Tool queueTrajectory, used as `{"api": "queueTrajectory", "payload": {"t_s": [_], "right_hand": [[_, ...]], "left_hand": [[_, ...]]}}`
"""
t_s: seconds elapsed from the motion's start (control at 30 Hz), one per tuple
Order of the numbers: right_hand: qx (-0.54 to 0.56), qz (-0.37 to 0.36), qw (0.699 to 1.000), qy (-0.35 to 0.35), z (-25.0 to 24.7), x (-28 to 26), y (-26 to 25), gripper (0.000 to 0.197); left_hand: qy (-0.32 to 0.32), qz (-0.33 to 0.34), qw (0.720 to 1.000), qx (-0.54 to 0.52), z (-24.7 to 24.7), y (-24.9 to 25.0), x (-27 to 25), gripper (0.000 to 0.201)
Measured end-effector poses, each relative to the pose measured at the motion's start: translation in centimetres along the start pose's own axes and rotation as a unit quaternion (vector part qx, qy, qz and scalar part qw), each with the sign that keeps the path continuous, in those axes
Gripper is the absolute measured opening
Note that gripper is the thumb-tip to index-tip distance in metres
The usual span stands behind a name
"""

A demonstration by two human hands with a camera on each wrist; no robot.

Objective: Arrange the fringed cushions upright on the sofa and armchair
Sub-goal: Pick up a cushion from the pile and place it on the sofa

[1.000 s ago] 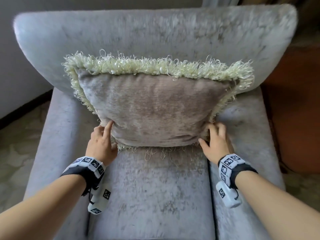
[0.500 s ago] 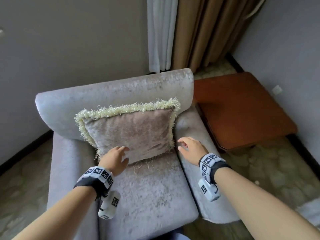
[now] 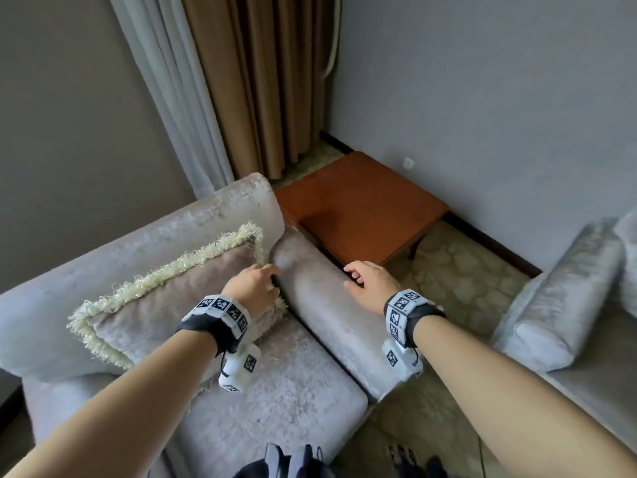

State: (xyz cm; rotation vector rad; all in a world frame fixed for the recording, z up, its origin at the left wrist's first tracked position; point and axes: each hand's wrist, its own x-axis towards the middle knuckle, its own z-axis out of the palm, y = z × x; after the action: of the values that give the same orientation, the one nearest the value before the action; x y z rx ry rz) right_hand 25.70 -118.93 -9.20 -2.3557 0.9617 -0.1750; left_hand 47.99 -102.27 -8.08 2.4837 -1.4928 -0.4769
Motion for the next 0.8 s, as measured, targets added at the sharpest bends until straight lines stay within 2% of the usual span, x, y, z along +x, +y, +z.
{"api": "queueTrajectory", "payload": {"t_s": [0.17,0.43,0.67,0.8], "right_hand": [[-0.002,0.096,0.993,0.075,-8.5,-7.1,8.2,0.031],[-0.028,0.249,0.957,0.146,-21.6,-21.3,23.5,0.034],[0.026,0.328,0.924,0.196,-25.7,-30.8,33.4,0.035],[0.045,0.371,0.902,0.217,-26.8,-34.2,38.4,0.037]], "left_hand": [[-0.045,0.114,0.992,-0.012,1.0,11.8,3.8,0.046],[-0.112,0.244,0.963,-0.034,6.5,34.0,6.4,0.042],[-0.175,0.317,0.930,-0.062,12.5,48.9,6.8,0.035],[-0.213,0.372,0.903,-0.020,15.4,57.0,8.9,0.030]]}}
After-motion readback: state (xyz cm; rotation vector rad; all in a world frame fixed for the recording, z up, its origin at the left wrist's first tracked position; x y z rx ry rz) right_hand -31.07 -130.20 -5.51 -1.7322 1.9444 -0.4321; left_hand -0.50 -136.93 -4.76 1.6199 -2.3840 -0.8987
